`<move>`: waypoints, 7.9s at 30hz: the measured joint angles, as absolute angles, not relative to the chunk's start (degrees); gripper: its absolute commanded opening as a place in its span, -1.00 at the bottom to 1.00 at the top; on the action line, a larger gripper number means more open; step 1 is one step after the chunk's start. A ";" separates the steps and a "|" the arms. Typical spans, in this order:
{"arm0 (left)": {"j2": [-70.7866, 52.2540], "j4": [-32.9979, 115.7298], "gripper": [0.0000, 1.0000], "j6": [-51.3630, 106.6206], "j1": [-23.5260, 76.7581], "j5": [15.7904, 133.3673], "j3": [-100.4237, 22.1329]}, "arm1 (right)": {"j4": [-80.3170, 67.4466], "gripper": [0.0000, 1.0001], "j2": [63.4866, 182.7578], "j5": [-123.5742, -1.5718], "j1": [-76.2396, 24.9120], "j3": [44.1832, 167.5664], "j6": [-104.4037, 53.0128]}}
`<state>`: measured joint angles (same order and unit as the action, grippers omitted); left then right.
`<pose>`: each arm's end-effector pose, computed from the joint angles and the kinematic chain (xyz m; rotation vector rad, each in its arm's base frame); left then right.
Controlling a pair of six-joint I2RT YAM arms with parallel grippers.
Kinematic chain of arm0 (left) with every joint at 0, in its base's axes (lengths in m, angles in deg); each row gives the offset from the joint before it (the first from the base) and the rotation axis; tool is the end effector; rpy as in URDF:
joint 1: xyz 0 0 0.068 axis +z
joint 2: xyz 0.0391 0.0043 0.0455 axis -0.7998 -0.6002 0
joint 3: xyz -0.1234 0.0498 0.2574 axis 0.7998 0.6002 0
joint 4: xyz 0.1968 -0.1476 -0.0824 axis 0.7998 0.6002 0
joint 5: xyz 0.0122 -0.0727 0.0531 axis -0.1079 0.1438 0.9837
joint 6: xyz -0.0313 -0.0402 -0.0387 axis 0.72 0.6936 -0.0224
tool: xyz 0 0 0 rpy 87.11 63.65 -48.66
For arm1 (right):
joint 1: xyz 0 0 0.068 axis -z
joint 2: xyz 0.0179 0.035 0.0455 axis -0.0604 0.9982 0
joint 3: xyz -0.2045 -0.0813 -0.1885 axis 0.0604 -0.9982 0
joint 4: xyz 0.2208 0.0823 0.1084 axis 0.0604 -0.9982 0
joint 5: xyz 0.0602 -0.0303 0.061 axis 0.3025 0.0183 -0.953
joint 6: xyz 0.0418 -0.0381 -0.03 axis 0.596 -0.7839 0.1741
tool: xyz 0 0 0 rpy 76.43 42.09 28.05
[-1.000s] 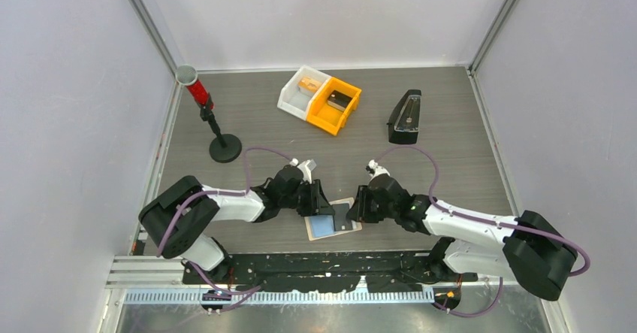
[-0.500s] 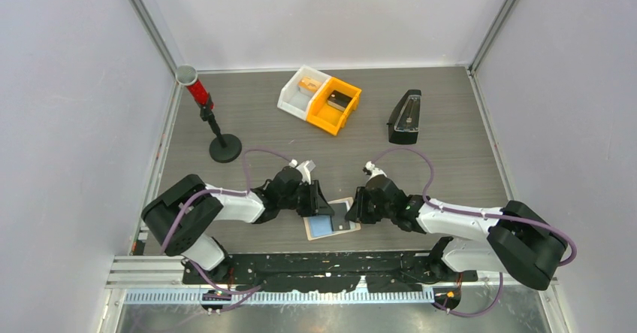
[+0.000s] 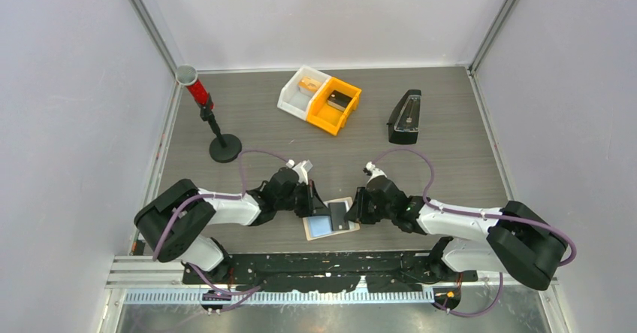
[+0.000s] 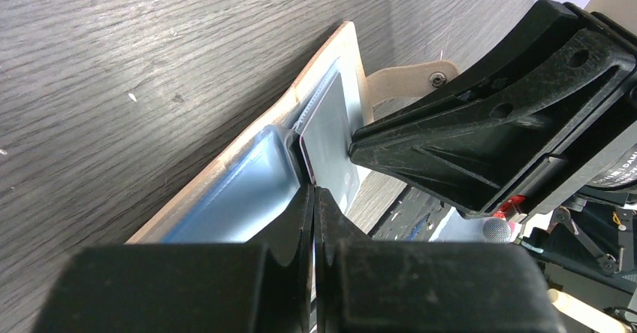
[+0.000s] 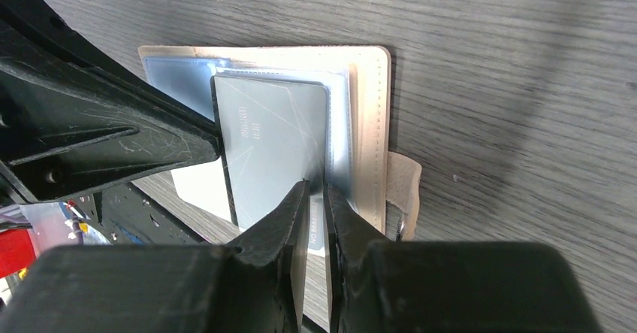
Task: Take the credit cards out of the card holder
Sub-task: Remove the credit card from the card holder.
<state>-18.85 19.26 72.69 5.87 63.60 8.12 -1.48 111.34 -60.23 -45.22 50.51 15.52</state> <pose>0.1688 -0.2067 0.1426 0.0109 2.5187 -1.2717 0.1370 0.1627 0.1461 -0.0636 2.5438 0.8721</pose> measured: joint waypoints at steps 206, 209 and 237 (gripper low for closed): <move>9.45 45.36 -1.00 65.04 12.01 66.09 12.29 | -8.15 -0.15 106.18 -73.78 -42.49 61.81 -7.25; 9.91 45.69 -1.00 63.73 12.06 63.27 11.68 | -9.70 -0.09 105.98 -76.84 -42.12 64.55 -11.47; 9.48 36.07 -1.00 60.84 12.06 41.83 11.42 | -17.06 -0.13 117.85 -103.44 -40.87 74.73 -28.35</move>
<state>9.48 36.07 60.84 12.06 41.83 11.42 -17.06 117.85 -103.44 -40.87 74.73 -28.35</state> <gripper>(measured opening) 0.009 0.447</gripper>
